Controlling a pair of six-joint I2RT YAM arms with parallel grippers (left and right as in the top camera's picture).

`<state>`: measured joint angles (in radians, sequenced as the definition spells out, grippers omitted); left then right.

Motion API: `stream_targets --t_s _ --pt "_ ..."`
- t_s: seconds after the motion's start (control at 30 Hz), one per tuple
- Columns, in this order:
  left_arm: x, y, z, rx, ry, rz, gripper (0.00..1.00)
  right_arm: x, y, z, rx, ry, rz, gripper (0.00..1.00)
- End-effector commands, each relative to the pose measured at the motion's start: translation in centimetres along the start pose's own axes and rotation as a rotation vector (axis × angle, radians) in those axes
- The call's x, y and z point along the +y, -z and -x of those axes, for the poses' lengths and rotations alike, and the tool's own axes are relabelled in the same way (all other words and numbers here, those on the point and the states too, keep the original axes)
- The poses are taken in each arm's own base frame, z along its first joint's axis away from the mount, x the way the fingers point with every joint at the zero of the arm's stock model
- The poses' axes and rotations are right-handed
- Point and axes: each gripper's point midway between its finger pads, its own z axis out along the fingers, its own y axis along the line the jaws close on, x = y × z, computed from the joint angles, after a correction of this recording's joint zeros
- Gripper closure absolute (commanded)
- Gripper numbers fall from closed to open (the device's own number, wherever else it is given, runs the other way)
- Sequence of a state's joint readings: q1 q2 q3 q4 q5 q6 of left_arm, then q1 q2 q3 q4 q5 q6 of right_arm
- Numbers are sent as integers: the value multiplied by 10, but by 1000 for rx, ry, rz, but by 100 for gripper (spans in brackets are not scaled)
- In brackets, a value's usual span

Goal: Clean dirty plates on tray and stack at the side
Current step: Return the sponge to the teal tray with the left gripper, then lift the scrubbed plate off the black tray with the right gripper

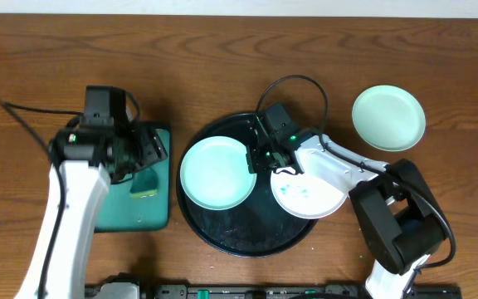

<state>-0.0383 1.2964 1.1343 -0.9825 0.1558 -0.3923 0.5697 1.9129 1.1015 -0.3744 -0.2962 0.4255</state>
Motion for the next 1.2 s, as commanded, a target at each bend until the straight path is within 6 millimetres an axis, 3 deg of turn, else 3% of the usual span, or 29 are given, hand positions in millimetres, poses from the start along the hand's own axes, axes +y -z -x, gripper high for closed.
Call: stream_targets --t_s 0.0,0.27,0.47,0.6,0.9,1.03,1.17 --pt "-10 15 -12 -17 -41 -41 21 15 19 -2 15 -63 98 99" --pt "-19 24 -29 2 -94 -54 21 31 76 -3 28 -142 240 98" --pt "-19 24 -30 3 -96 -55 21 27 109 -7 57 -217 327 98" --pt "-19 24 -30 2 -96 -54 21 16 123 11 -16 -164 374 98" --pt "-16 18 -34 23 -95 -43 21 -15 153 89 -365 -29 349 99" --pt "-13 12 -37 45 -92 -30 21 -39 156 98 -432 -30 195 99" --pt "-13 8 -37 58 -91 -24 21 -55 161 91 -433 -16 74 99"
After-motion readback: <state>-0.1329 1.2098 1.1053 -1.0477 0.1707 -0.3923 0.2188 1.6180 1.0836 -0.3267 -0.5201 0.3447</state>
